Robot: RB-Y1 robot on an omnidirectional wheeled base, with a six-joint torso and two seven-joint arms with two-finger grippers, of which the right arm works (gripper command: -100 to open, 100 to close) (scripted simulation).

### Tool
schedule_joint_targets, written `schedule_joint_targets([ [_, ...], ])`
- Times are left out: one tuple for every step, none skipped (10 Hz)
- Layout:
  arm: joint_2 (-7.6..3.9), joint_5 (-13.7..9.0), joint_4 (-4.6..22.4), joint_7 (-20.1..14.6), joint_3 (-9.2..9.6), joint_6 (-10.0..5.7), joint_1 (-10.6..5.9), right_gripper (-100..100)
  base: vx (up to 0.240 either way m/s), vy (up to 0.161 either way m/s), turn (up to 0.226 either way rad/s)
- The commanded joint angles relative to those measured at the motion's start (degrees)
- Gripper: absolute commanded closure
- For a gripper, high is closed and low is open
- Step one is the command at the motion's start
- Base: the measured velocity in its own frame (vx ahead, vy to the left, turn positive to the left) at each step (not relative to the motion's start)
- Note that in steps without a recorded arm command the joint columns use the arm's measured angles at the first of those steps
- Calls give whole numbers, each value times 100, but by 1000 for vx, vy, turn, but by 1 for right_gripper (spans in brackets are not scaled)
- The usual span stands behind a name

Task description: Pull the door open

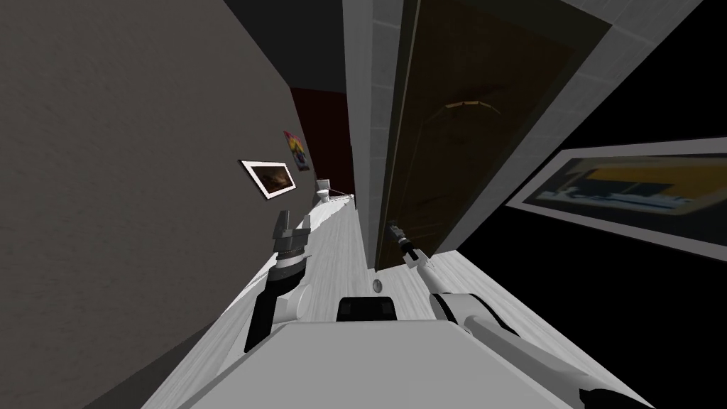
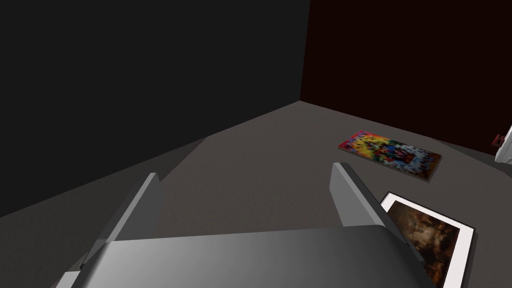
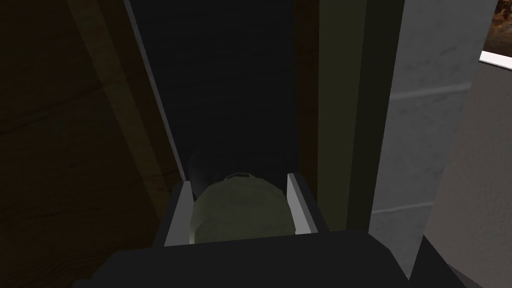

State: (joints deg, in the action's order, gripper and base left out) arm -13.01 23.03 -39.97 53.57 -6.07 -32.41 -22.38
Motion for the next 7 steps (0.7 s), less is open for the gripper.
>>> schedule_joint_targets([
  [-21, -102, 14, -221, -11, 1, 9, 100, -59, -49, 61],
  [-29, -163, 13, -354, -8, 5, 13, 100, -61, -53, 68],
  [-37, -223, 12, -486, -5, 10, 17, 100, -66, -36, 64],
  [-45, -305, 11, -661, 0, 15, 21, 100, -62, -42, 66],
  [-54, -392, 9, -829, 6, 20, 25, 100, -61, -45, 87],
  [-62, -478, 7, -996, 12, 26, 29, 100, -62, -34, 91],
  [-71, -564, 6, -1162, 18, 31, 33, 100, -76, -50, 88],
])
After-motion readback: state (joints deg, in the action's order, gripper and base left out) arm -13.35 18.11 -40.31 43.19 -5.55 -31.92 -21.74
